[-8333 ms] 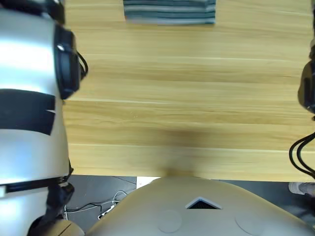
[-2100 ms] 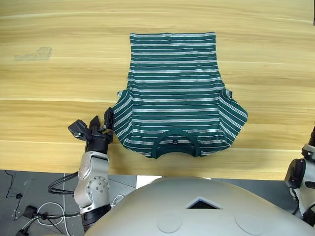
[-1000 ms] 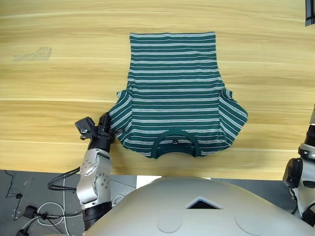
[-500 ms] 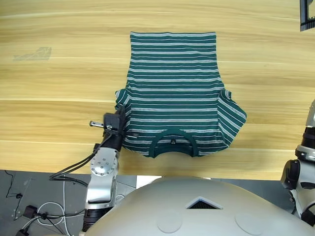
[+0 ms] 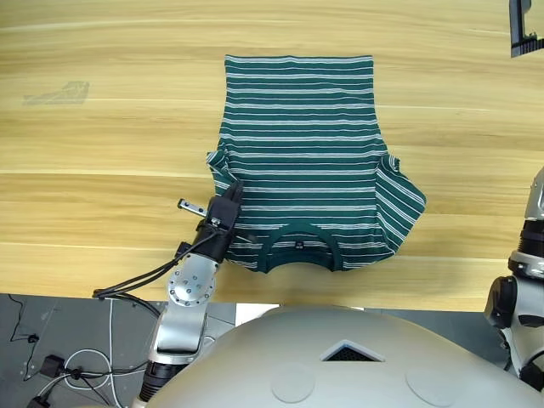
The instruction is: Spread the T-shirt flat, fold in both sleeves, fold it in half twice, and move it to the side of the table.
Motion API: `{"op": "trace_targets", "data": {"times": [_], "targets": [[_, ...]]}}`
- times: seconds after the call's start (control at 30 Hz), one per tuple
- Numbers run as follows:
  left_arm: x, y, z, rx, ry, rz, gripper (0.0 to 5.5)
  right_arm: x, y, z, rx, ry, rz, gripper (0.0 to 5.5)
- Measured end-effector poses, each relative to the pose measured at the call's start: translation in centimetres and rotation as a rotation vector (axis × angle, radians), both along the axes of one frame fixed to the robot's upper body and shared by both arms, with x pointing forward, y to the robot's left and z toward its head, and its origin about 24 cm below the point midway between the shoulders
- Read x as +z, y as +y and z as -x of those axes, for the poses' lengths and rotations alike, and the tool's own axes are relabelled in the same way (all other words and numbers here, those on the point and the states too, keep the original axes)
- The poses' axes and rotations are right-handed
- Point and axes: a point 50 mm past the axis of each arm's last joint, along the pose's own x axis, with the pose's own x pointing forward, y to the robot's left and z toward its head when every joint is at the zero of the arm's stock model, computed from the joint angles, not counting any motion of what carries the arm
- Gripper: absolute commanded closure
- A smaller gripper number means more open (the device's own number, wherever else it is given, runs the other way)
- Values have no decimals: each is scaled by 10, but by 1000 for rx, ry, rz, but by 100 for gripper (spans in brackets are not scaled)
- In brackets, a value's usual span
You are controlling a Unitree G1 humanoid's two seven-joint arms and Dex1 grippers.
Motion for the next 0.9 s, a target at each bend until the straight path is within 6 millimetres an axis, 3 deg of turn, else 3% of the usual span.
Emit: {"op": "trace_targets", "data": {"times": [0.23,0.43,0.67,0.8,0.9], "targets": [[-25,-22,16,-235,90,-128,548,-1,0,0,2,-4,1,10],[-26,-28,13,-275,62,-144,548,-2,-1,1,0,2,1,10],[-26,-24,7,-236,55,-125,444,-7,-2,3,1,18,-2,10],[-2,-33,10,-316,28,67,409,-18,-1,5,38,88,-22,10],[34,-36,24,-483,-6,325,409,-44,1,16,160,293,-93,10]]}}
